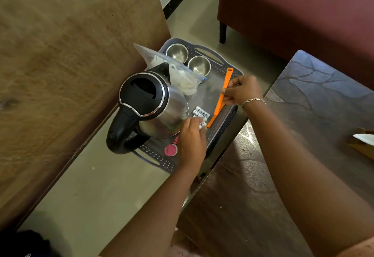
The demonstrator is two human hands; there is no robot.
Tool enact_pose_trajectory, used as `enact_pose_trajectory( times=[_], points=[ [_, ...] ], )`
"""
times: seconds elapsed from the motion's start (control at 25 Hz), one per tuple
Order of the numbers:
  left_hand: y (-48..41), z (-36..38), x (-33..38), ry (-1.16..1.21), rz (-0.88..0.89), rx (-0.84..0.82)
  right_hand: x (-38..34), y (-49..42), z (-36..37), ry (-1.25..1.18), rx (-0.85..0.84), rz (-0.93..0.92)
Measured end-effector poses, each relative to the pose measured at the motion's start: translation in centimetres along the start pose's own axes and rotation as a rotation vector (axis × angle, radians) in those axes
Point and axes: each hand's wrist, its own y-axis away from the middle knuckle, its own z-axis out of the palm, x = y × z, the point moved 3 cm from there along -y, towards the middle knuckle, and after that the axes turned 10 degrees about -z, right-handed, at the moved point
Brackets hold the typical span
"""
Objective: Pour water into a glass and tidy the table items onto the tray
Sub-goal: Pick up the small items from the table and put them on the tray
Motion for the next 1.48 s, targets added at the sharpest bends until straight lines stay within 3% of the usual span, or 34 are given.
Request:
enact_pose_trajectory(
  times=[0.12, 0.28, 0.48, 0.92, 1.48],
  points=[
    [-2.6, 0.1, 1.7, 0.086, -0.057, 0.006, 0.4, 0.2, 0.6, -0.066, 0.019, 0.038],
    [-5.0, 0.9, 3.9, 0.021, -0.027, -0.053, 0.5, 0.5, 0.6, -0.128, 0.029, 0.045],
    [-7.0, 1.4, 4.6, -0.096, -0.041, -0.114, 0.2, 0.2, 0.0, -0.14, 0.046, 0.022],
    [-10.1, 6.6, 3.7, -0.508, -0.103, -0.3, 5.3, 2.7, -3.2, -0.364, 0.244, 0.046],
    [-10.5, 6.7, 3.3, -0.75, -0.076, -0.446, 5.8, 3.4, -3.2, -0.404, 0.242, 0.073]
  ],
)
